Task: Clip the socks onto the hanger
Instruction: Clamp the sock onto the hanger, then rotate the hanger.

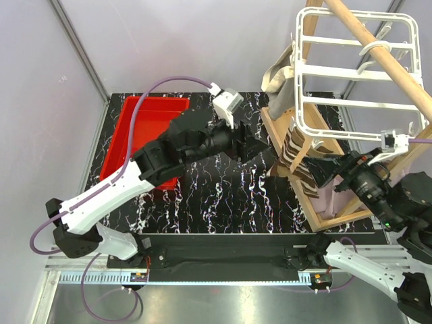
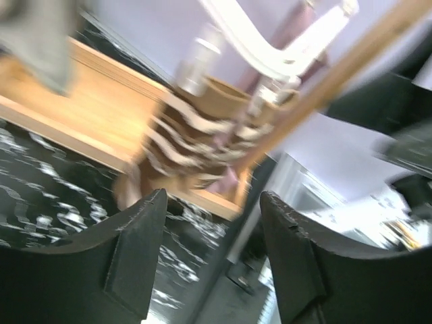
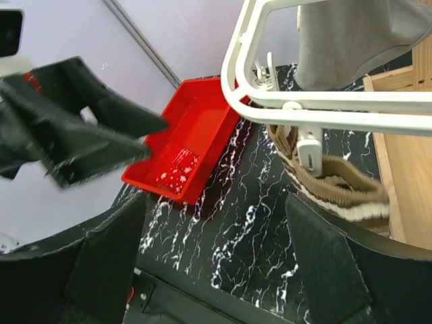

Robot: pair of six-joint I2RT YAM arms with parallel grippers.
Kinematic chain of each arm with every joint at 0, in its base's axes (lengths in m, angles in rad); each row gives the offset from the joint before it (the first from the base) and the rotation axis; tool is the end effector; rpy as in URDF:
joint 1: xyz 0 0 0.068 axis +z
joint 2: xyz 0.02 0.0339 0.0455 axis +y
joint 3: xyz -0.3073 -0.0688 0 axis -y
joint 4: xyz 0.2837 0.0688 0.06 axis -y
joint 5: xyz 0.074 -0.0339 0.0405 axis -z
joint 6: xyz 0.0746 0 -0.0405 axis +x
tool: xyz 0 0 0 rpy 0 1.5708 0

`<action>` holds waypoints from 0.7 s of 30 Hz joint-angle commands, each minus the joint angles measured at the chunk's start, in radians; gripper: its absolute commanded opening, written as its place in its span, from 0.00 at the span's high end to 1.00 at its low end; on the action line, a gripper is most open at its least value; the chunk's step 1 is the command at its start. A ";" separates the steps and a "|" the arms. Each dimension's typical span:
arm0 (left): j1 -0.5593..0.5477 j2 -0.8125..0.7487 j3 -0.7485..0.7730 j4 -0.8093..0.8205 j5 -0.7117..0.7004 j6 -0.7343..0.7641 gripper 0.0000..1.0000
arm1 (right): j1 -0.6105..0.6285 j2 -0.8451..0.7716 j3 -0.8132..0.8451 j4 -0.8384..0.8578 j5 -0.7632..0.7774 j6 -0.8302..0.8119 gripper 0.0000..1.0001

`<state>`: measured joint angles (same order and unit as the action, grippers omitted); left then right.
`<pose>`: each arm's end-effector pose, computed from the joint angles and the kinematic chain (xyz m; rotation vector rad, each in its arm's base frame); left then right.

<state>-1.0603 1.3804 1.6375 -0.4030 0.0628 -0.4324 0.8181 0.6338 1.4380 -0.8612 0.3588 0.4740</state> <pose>0.1756 -0.3232 0.5238 0.6220 1.7525 -1.1331 0.0667 0.0329 0.5333 -0.0040 1.6704 0.6978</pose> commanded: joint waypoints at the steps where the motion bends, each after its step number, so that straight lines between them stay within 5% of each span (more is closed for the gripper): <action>1: 0.043 -0.021 -0.045 0.114 -0.047 0.095 0.37 | 0.007 -0.028 0.065 -0.093 -0.064 -0.051 0.11; 12: 0.144 0.182 0.001 0.578 -0.145 0.527 0.17 | 0.006 -0.066 0.088 -0.144 -0.250 -0.100 0.24; 21: 0.261 0.603 0.441 0.612 0.173 0.500 0.09 | 0.006 -0.095 0.110 -0.173 -0.305 -0.089 0.25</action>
<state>-0.8276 1.9274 1.9434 0.1150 0.0891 0.0597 0.8188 0.5480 1.5150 -1.0271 0.0891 0.3969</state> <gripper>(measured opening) 0.909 0.757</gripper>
